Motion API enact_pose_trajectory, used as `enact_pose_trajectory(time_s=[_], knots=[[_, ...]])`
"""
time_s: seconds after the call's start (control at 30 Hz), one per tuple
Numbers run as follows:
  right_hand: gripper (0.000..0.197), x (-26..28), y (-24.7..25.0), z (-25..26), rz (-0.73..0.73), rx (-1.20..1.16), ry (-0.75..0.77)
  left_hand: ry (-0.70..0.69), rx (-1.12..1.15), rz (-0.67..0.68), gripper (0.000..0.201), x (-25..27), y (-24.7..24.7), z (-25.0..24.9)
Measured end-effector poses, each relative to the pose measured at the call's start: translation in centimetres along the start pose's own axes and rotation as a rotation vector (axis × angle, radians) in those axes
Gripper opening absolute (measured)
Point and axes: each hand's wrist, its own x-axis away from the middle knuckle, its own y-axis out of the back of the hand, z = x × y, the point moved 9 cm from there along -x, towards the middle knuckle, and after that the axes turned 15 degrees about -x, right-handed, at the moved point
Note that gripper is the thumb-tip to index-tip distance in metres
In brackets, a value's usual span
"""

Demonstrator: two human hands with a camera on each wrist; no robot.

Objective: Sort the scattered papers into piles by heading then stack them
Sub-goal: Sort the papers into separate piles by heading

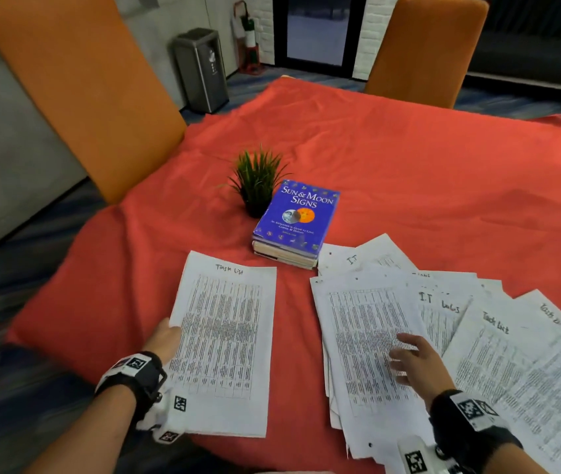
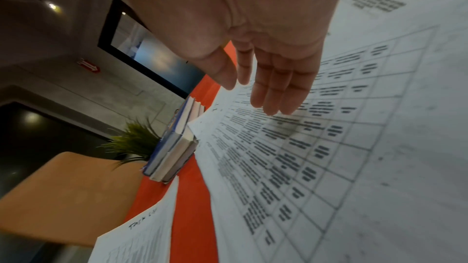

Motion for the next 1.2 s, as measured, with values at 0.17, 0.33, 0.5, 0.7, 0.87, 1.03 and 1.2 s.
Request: enact_pose_trajectory(time_s=[0.17, 0.33, 0.5, 0.7, 0.87, 1.03, 1.2], knots=[[0.033, -0.5, 1.9, -1.1, -0.070, 0.143, -0.009, 0.054, -0.063, -0.049, 0.029, -0.7, -0.2, 0.2], [0.040, -0.3, 5.7, -0.1, -0.240, 0.393, 0.024, 0.021, -0.235, -0.321, 0.040, 0.4, 0.8, -3.5], [0.064, -1.3, 5.3, -0.6, -0.314, 0.661, -0.072, -0.282, -0.075, -0.167, 0.013, 3.6, -0.9, -9.6], [0.017, -2.2, 6.0, -1.5, -0.208, 0.638, -0.151, -0.446, -0.161, 0.334, 0.012, 7.8, -14.4, -17.8], [0.008, -2.8, 5.5, -1.5, -0.162, 0.488, -0.085, -0.494, -0.165, 0.304, 0.004, 9.4, -17.2, -19.9], [0.037, -2.0, 4.2, -2.4, -0.011, 0.137, -0.191, -0.526, -0.133, 0.128, 0.020, 9.5, -15.4, -20.3], [0.011, -1.5, 2.7, -1.9, 0.060, 0.119, -0.189, -0.500, 0.001, 0.130, 0.019, 10.0, -14.4, -20.2]])
